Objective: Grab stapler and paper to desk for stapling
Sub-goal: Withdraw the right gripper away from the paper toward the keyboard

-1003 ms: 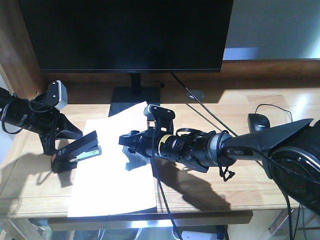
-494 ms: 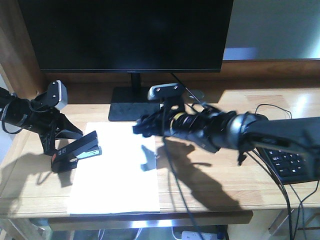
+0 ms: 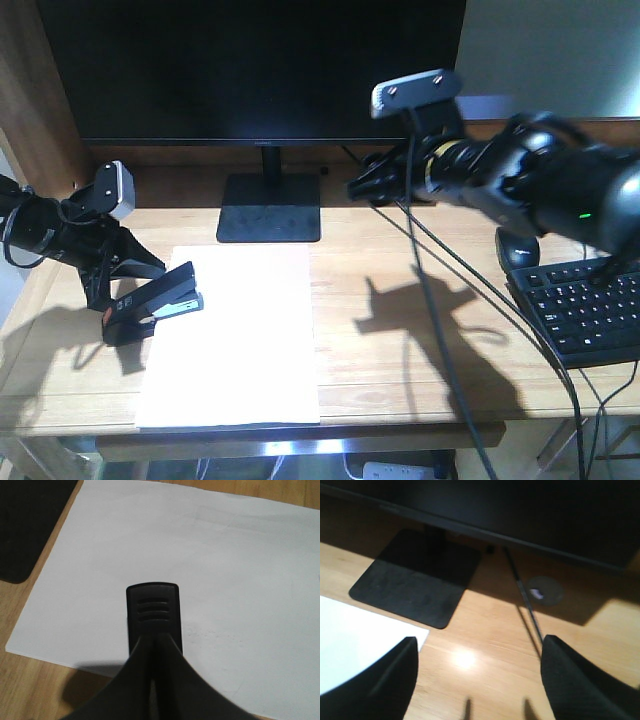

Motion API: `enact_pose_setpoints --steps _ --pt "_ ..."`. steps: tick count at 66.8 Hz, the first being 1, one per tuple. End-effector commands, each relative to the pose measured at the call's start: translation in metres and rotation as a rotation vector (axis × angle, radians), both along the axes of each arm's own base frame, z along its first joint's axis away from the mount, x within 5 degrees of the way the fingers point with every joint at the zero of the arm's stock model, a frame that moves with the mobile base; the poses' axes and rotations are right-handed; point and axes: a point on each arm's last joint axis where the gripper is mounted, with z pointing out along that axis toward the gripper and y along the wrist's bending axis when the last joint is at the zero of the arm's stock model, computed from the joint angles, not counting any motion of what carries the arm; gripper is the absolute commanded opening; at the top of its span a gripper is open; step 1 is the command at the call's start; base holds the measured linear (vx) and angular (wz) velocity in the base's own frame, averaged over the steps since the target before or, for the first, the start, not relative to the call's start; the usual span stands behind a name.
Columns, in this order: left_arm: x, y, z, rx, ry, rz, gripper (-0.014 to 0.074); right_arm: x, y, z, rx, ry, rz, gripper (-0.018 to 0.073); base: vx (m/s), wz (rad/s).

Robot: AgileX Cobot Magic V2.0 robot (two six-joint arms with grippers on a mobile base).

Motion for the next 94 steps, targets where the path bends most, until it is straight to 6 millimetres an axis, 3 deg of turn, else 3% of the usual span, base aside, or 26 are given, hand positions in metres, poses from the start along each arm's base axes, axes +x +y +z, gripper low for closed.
enact_pose_setpoints --steps 1,9,17,29,44,67,80,94 --pt "0.001 -0.004 0.032 -0.053 -0.066 0.015 -0.0007 -0.015 -0.012 0.049 0.003 -0.119 -0.006 0.0498 0.00 0.00" --pt "0.001 -0.004 0.032 -0.053 -0.066 0.015 -0.0007 -0.032 -0.022 0.071 0.010 -0.150 -0.031 0.0498 0.00 0.00" --pt "0.001 -0.004 0.032 -0.053 -0.066 0.015 -0.0007 -0.058 -0.030 0.077 0.040 -0.192 0.001 0.0498 0.00 0.00" --pt "0.001 -0.004 0.032 -0.053 -0.066 0.015 -0.0007 -0.105 -0.043 0.060 0.094 -0.220 0.072 0.0498 0.00 0.00" --pt "0.001 -0.004 0.032 -0.053 -0.066 0.015 -0.0007 -0.168 -0.060 0.022 0.156 -0.252 0.173 0.0498 0.00 0.00" --pt "0.001 -0.004 0.032 -0.053 -0.066 0.015 -0.0007 -0.247 -0.089 -0.001 0.289 -0.398 0.220 0.0498 0.00 0.00" --pt "0.001 -0.004 0.032 -0.053 -0.066 0.015 -0.0007 -0.275 -0.102 -0.009 0.349 -0.485 0.218 0.0498 0.00 0.00" --pt "0.001 -0.004 0.032 -0.053 -0.066 0.015 -0.0007 -0.289 -0.108 -0.032 0.349 -0.494 0.220 0.0498 0.00 0.00"
